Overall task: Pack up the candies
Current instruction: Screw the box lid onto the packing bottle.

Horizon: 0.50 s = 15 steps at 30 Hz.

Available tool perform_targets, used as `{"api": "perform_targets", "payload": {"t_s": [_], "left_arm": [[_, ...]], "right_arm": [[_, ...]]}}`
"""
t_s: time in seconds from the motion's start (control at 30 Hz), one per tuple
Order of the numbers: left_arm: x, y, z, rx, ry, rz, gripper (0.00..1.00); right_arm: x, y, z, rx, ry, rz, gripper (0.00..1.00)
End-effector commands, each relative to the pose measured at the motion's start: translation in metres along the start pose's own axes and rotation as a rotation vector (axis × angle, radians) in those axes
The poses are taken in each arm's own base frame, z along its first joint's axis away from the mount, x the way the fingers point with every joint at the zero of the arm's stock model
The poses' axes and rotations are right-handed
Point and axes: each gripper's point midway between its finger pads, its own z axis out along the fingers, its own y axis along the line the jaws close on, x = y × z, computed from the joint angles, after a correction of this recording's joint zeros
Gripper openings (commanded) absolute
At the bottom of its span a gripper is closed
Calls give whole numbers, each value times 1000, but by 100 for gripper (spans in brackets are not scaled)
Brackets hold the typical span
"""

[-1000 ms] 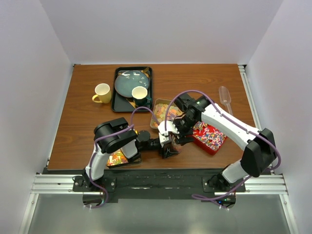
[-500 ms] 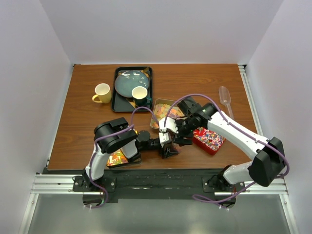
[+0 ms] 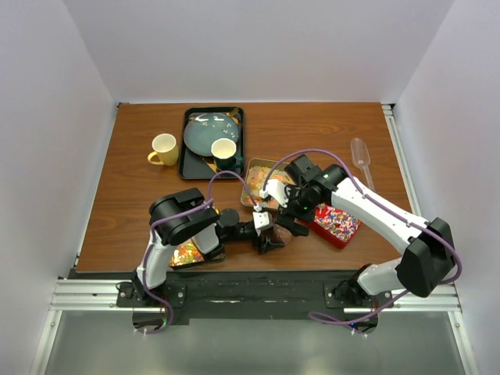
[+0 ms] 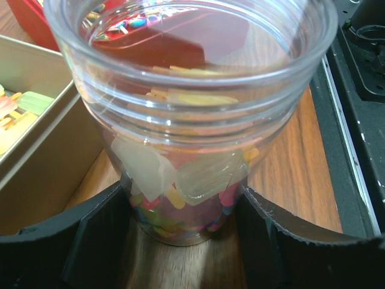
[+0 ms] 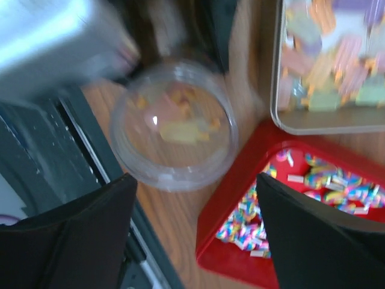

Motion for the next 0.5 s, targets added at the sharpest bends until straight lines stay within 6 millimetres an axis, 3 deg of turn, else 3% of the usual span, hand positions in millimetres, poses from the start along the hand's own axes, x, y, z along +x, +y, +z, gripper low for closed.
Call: {"api": "perform_targets", "payload": {"t_s": [0.0, 0.13, 0.27, 0.3, 0.47], "left_arm": [[-25, 4, -15, -2, -145, 96, 0], [-23, 3, -14, 7, -143, 90, 0], [-23, 2, -12, 18, -148, 77, 0], [-23, 2, -12, 16, -146, 76, 0], [-20, 2, -13, 14, -140, 81, 0]], "right_arm": [[-8, -13, -35, 89, -9, 9, 93], [-12, -16, -46, 85, -62, -62, 97], [-43, -7, -58, 33, -257, -385, 99], [-50, 1, -56, 1, -299, -440, 99], [-55, 3, -36, -114, -261, -648, 99]]}}
